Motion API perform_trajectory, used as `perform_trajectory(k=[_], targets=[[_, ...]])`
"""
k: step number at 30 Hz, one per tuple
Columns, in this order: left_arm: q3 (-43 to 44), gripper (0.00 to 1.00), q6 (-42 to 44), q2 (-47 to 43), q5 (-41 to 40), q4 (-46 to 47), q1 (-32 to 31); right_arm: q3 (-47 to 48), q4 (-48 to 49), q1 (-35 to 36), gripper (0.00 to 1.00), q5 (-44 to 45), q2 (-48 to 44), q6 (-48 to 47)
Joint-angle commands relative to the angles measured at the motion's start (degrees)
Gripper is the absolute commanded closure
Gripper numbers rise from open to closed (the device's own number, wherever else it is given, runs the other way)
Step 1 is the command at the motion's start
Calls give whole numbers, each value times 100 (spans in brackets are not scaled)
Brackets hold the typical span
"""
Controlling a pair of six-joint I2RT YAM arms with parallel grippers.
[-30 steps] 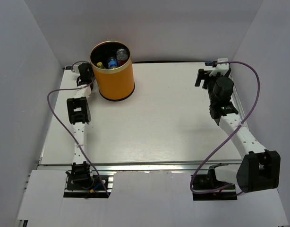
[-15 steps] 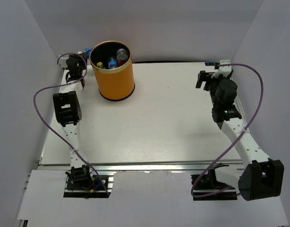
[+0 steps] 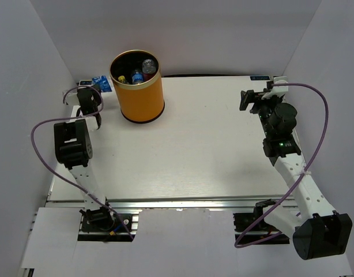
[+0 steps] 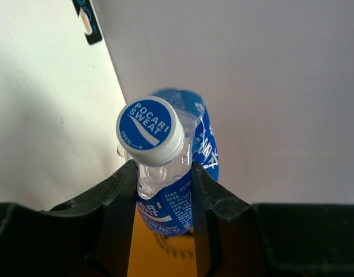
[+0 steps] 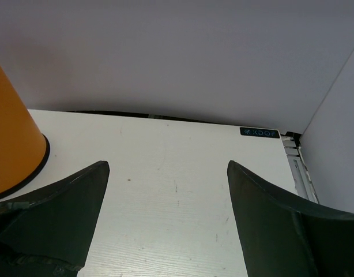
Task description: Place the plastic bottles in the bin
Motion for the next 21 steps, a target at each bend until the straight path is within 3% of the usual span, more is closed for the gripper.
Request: perform_trajectory(k=[1,12,21], targets=[[-589,100,371,-1346,-418,587,-35,-28,57,-4,11,-156,-100,86],[-1644,100,1145,-3447,-1041,-151,-53,-133,57,-4,11,-525,-425,376],[-1092,100,2270,-4020,-217,-275,-316,-186,66,5,11,-754,-530,446]])
